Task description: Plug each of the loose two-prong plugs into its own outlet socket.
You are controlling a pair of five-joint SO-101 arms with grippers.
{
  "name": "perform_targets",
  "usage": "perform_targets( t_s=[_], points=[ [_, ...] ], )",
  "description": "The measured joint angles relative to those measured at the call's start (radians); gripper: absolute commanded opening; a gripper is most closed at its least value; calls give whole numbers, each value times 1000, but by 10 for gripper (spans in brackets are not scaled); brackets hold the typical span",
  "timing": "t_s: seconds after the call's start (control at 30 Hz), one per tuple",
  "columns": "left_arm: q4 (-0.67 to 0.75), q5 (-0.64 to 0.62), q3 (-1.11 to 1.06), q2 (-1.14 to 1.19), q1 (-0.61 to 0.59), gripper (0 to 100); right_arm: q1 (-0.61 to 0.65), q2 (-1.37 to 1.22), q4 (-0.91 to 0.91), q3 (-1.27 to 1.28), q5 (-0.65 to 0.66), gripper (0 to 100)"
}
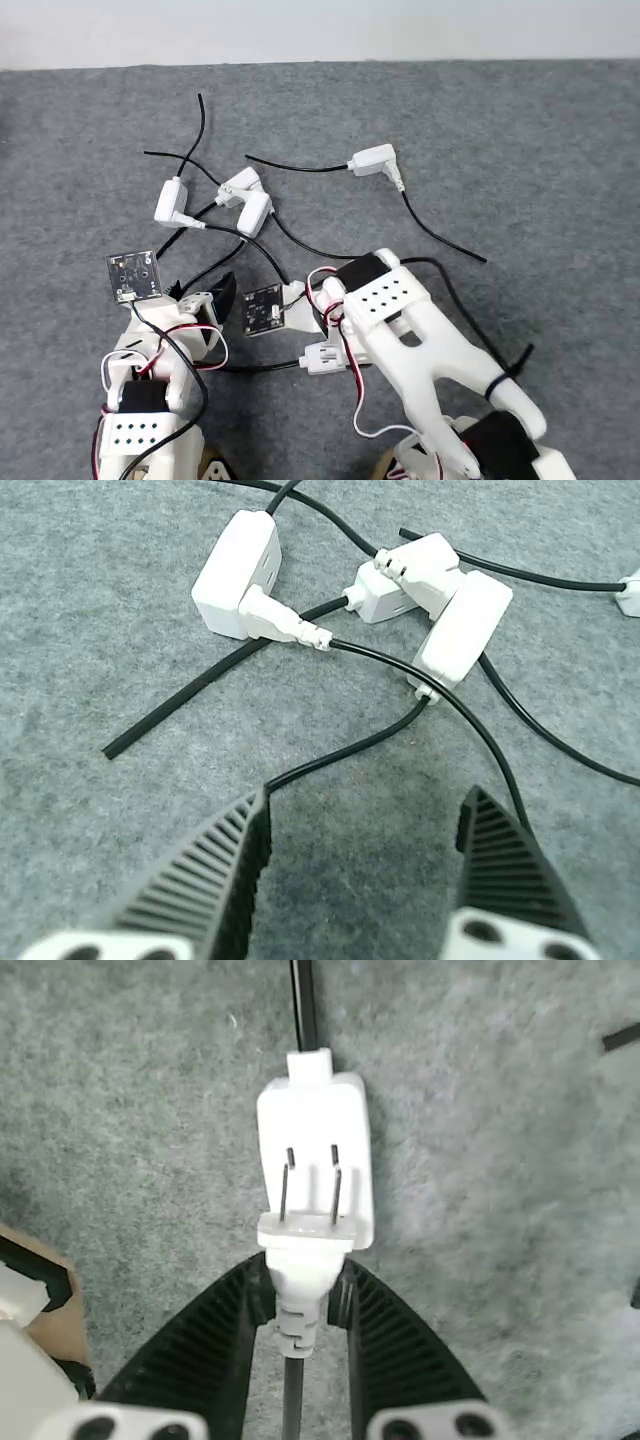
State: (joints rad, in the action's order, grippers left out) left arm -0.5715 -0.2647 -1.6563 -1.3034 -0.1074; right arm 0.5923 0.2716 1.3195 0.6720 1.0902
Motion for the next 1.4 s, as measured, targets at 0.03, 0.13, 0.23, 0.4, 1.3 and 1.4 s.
perform_targets(
  t_s=[0.03,0.13,0.23,0.4,1.3,1.4],
  points=[
    [0,0,0,0,0,283,0,0,8,-3,0,9],
    [0,0,0,0,0,283,-12,0,49,-35,0,9],
    [0,0,0,0,0,283,-37,0,101,-95,0,9],
    [0,0,0,0,0,283,-204,0,114,-138,74,9],
    [0,0,0,0,0,283,-560,-238,-299,58,244,92],
    [0,0,0,0,0,283,-545,-238,-298,58,216,189]
  ],
)
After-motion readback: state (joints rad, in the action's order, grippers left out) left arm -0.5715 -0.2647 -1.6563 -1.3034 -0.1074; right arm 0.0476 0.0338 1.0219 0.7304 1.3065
